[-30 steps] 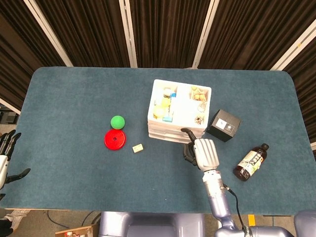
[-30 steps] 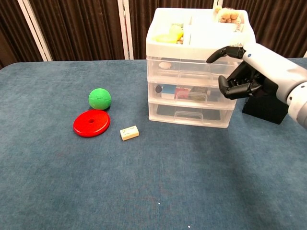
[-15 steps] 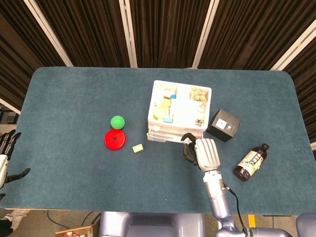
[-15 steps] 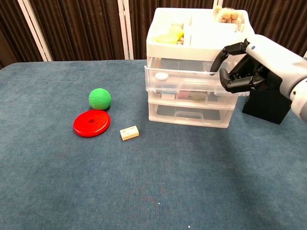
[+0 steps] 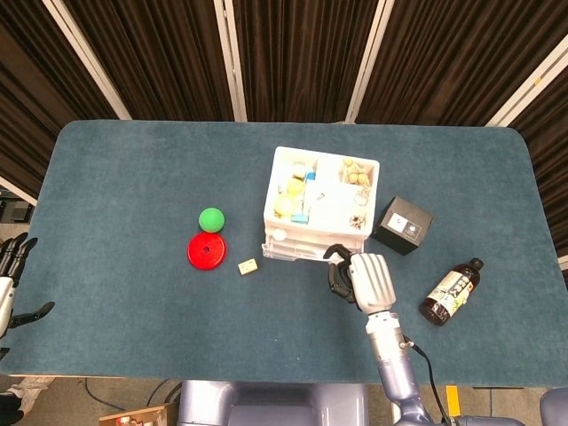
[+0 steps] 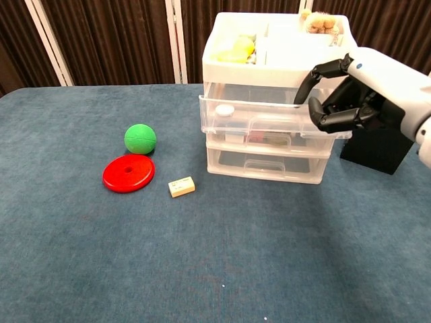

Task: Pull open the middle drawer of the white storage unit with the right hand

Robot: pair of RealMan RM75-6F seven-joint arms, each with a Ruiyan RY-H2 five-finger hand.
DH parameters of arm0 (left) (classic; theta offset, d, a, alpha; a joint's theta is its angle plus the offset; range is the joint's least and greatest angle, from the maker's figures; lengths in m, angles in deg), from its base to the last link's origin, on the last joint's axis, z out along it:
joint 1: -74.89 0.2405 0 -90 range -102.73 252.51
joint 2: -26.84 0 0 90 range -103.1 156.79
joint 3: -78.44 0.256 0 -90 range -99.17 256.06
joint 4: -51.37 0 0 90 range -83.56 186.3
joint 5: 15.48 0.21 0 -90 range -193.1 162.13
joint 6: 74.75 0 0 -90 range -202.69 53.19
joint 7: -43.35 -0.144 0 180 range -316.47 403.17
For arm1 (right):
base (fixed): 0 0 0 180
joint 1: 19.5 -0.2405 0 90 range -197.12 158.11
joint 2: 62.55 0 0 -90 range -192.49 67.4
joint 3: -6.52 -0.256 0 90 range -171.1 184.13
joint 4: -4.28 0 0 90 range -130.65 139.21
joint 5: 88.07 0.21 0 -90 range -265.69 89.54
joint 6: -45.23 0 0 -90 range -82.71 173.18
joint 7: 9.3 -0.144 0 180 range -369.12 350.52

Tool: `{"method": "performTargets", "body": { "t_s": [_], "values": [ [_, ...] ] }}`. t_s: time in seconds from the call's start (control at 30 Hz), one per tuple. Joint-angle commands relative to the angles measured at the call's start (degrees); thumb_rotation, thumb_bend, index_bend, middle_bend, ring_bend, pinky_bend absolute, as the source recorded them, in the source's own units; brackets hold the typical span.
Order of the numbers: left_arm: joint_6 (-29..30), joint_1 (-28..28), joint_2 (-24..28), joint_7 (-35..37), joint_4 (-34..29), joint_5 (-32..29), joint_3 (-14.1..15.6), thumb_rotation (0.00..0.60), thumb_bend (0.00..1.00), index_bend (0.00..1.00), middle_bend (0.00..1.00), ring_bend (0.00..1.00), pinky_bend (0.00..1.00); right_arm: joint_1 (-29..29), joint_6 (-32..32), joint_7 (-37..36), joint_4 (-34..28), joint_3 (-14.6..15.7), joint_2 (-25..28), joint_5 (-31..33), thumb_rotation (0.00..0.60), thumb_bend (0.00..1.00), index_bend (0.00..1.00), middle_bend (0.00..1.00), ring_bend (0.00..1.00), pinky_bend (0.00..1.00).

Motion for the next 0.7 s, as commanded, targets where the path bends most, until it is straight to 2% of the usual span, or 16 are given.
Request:
{"method": "performTargets", "body": {
  "t_s": [0.03, 0.7],
  "values": [
    [0.10, 0.02, 0.01, 0.03, 0.02, 0.10, 0.01, 0.600, 0.02, 0.00, 0.00, 0.00, 0.06, 1.12, 0.49, -0.58, -0.31, 1.11, 0.30, -1.35, 0.600, 0.64, 0.59, 0.94, 0.89, 0.93],
    [-0.14, -0.05, 0.03, 0.02, -0.14, -0.10, 0.01, 0.600, 0.02, 0.00, 0.00, 0.00, 0.06, 5.16, 1.19, -2.29, -2.02, 4.22, 1.46, -7.05, 0.600, 0.64, 0.58, 0.94, 0.89, 0.93]
  ]
}}
